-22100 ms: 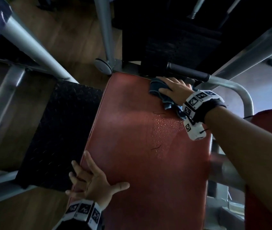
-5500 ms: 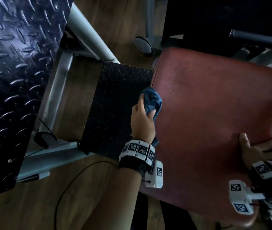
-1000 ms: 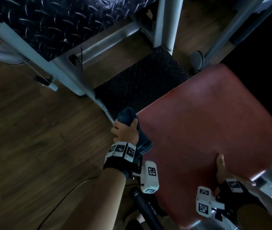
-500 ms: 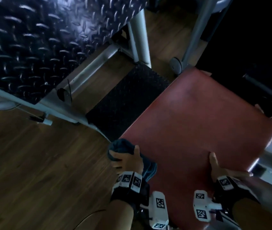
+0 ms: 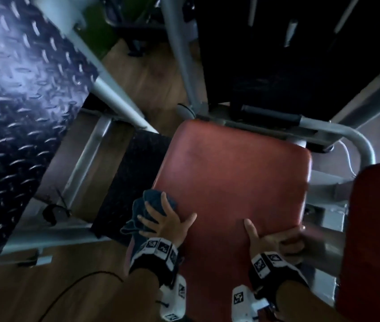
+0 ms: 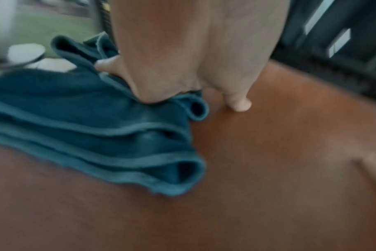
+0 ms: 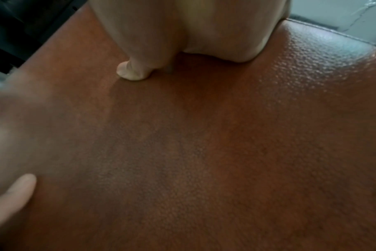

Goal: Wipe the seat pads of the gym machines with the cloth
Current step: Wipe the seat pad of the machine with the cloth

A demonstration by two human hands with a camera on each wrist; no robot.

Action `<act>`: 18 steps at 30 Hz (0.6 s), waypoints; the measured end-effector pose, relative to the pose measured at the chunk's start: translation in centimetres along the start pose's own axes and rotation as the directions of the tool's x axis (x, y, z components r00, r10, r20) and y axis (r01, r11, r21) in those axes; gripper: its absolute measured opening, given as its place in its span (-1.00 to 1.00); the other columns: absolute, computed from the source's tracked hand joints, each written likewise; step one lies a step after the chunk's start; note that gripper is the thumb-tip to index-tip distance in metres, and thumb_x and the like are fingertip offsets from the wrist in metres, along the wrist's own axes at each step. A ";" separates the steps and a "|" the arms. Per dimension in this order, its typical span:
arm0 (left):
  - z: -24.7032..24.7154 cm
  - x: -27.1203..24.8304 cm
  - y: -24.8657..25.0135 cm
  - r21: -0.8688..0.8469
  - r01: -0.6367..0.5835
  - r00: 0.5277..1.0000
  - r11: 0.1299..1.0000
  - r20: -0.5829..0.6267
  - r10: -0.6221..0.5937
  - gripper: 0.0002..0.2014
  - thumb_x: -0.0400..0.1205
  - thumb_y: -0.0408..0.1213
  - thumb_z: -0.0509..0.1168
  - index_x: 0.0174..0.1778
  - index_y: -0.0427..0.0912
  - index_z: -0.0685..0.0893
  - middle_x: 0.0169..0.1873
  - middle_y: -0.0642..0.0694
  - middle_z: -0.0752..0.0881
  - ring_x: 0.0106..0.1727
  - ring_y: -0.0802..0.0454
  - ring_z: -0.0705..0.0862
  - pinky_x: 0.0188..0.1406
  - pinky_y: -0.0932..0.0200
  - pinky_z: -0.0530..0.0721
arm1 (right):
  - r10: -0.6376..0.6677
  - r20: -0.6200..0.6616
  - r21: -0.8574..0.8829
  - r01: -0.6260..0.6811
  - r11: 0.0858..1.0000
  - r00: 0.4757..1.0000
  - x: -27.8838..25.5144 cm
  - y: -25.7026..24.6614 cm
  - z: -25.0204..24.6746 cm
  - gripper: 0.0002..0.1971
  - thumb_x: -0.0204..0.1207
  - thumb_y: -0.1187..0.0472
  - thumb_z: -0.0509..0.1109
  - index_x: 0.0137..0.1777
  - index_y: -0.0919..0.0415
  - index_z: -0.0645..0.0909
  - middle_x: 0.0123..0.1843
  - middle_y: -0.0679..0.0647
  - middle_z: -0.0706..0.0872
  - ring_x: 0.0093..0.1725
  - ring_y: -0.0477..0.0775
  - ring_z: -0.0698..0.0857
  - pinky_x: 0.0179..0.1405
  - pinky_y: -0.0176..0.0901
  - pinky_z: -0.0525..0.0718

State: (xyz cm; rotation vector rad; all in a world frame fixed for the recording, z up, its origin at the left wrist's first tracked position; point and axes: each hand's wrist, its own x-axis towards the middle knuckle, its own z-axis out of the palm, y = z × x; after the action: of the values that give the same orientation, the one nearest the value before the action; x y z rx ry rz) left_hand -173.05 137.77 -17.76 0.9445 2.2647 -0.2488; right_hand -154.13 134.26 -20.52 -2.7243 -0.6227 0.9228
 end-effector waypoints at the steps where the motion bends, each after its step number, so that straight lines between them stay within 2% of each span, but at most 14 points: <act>1: 0.0 0.2 -0.1 0.023 -0.011 1.000 1.000 0.009 0.011 0.08 0.45 0.43 0.24 0.64 0.21 -0.39 0.63 -0.23 -0.43 0.62 -0.46 -0.32 0.53 -0.53 -0.10 | 0.003 0.019 0.005 -0.003 1.000 1.000 0.0 -0.3 0.0 0.45 -0.12 -0.71 0.19 0.70 0.18 -0.09 0.56 0.48 0.18 0.47 0.69 0.23 0.35 0.59 0.23; 4: -0.3 0.4 -0.1 0.088 -0.016 1.000 0.996 0.014 0.015 0.11 0.43 0.47 0.21 0.62 0.19 -0.44 0.63 -0.23 -0.43 0.63 -0.45 -0.32 0.53 -0.53 -0.06 | 0.006 0.028 -0.021 -0.005 1.000 1.000 0.0 -0.4 -0.2 0.38 -0.06 -0.60 0.27 0.70 0.15 -0.10 0.55 0.45 0.21 0.47 0.64 0.26 0.32 0.59 0.33; 6: -0.4 0.5 0.1 0.106 -0.003 1.000 0.994 0.015 0.002 0.12 0.42 0.48 0.21 0.61 0.20 -0.45 0.62 -0.22 -0.44 0.63 -0.45 -0.32 0.52 -0.53 -0.05 | 0.011 0.017 -0.032 -0.011 0.999 1.000 0.2 -0.2 -0.1 0.37 -0.06 -0.59 0.24 0.70 0.15 -0.11 0.54 0.44 0.21 0.48 0.63 0.26 0.30 0.60 0.36; 10: -0.3 0.6 0.2 0.105 -0.008 1.000 0.994 0.020 0.006 0.14 0.39 0.48 0.24 0.61 0.20 -0.45 0.61 -0.19 -0.47 0.61 -0.45 -0.36 0.49 -0.55 -0.07 | 0.045 0.057 -0.042 -0.043 0.998 0.997 0.4 -0.1 -0.2 0.38 -0.06 -0.62 0.18 0.69 0.11 -0.24 0.59 0.37 0.13 0.54 0.57 0.20 0.39 0.54 0.30; 18: -0.4 0.6 -0.2 0.068 -0.038 0.998 0.997 0.055 0.034 0.13 0.42 0.44 0.25 0.63 0.18 -0.41 0.61 -0.20 -0.49 0.59 -0.50 -0.39 0.50 -0.57 -0.12 | 0.050 -0.007 -0.037 -0.050 0.998 0.999 0.3 0.3 0.0 0.36 -0.03 -0.64 0.17 0.65 0.04 -0.34 0.62 0.33 0.09 0.57 0.51 0.15 0.45 0.53 0.24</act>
State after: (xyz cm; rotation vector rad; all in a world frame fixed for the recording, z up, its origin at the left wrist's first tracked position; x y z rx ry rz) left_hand -173.69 138.16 -17.89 1.0018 2.1999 -0.3348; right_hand -153.79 134.17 -20.78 -2.7867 -0.5795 0.9227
